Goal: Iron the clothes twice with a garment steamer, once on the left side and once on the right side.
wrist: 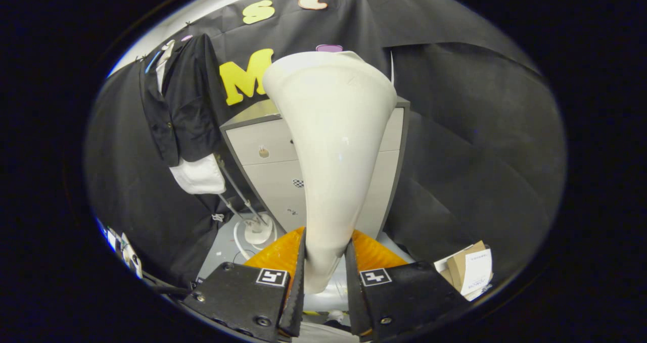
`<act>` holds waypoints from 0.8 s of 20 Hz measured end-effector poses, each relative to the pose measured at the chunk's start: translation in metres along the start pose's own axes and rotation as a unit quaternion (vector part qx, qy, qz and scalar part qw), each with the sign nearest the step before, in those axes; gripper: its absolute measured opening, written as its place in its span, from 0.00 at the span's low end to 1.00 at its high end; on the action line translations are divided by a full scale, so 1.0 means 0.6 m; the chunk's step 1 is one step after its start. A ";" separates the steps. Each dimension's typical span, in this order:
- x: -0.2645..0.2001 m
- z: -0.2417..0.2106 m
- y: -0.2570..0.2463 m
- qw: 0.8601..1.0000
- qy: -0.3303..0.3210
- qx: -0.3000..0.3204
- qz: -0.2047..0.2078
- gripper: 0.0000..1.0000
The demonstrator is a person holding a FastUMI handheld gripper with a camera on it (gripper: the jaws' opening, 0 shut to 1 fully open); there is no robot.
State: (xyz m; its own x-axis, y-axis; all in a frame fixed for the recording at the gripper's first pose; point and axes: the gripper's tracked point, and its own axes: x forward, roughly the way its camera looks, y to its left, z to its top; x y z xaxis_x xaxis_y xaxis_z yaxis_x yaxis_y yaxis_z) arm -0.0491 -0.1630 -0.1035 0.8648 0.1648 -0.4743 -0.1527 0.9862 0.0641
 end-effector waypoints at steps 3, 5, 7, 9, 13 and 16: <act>0.005 0.001 0.000 1.000 0.003 -0.002 0.001 0.39; 0.011 0.001 0.000 1.000 0.006 -0.001 0.002 0.39; 0.015 0.003 -0.001 1.000 0.008 -0.002 0.002 0.39; 0.018 0.007 -0.002 1.000 0.006 -0.004 0.002 0.39; 0.028 0.011 0.002 1.000 0.009 -0.007 0.004 0.39; 0.034 0.013 0.003 1.000 0.012 -0.007 0.006 0.39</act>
State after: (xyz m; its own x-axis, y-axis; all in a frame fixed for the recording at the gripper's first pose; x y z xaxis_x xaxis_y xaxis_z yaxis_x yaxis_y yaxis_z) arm -0.0281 -0.1580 -0.1064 0.8514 0.1759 -0.4941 -0.1700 0.9838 0.0571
